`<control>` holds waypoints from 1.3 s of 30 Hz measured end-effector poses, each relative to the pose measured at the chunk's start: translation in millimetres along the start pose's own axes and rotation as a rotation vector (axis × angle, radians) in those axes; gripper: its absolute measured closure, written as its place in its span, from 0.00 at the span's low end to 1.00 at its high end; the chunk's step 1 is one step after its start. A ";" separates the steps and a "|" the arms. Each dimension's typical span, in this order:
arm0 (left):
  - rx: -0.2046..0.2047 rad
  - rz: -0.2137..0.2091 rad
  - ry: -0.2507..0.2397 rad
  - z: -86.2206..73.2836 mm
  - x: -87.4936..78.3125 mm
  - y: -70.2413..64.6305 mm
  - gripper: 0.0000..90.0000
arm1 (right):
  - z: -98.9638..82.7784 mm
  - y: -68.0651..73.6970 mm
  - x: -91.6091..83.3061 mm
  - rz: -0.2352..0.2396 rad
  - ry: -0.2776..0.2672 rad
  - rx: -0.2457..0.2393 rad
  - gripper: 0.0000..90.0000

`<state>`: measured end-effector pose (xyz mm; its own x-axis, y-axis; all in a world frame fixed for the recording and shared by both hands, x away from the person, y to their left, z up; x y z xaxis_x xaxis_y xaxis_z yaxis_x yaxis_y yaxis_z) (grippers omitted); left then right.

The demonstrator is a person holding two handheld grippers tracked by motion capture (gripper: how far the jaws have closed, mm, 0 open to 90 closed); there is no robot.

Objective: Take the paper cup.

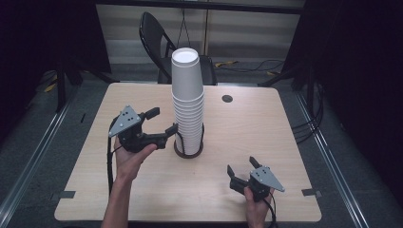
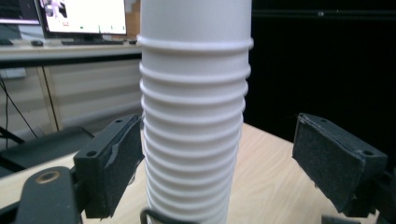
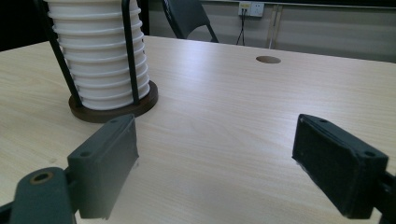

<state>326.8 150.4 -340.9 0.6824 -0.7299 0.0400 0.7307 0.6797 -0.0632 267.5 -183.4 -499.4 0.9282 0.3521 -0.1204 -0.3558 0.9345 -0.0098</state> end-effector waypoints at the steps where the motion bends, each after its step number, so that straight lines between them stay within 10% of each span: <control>1: 0.006 -0.004 -0.002 4.0 1.2 0.9 0.18 | 0.0 -0.1 0.1 -0.001 0.003 0.003 0.15; 18: 0.065 -0.017 -0.025 38.4 20.3 2.6 0.17 | 0.0 -0.2 0.6 -0.007 0.008 0.004 0.16; 27: -0.004 -0.028 -0.050 53.0 33.3 10.8 0.17 | -0.1 -0.5 -0.1 -0.006 -0.002 0.008 0.16; 39: 0.012 -0.033 -0.018 70.9 58.9 16.7 0.17 | -0.1 -0.9 -0.8 -0.006 -0.008 0.007 0.16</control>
<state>380.6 123.9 -268.9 0.6582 -0.7505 0.0593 0.7528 0.6564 -0.0492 267.1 -184.4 -499.5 0.9312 0.3466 -0.1123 -0.3492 0.9370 -0.0038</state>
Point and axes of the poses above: each handheld gripper's, and its own axes: x roughly forward along the jaws, z roughly out of its top, y roughly to its left, the point moved 2 cm from there along x, roughly forward along the jaws, and after that the axes turned 7 degrees about -y, right-handed, at the moved point
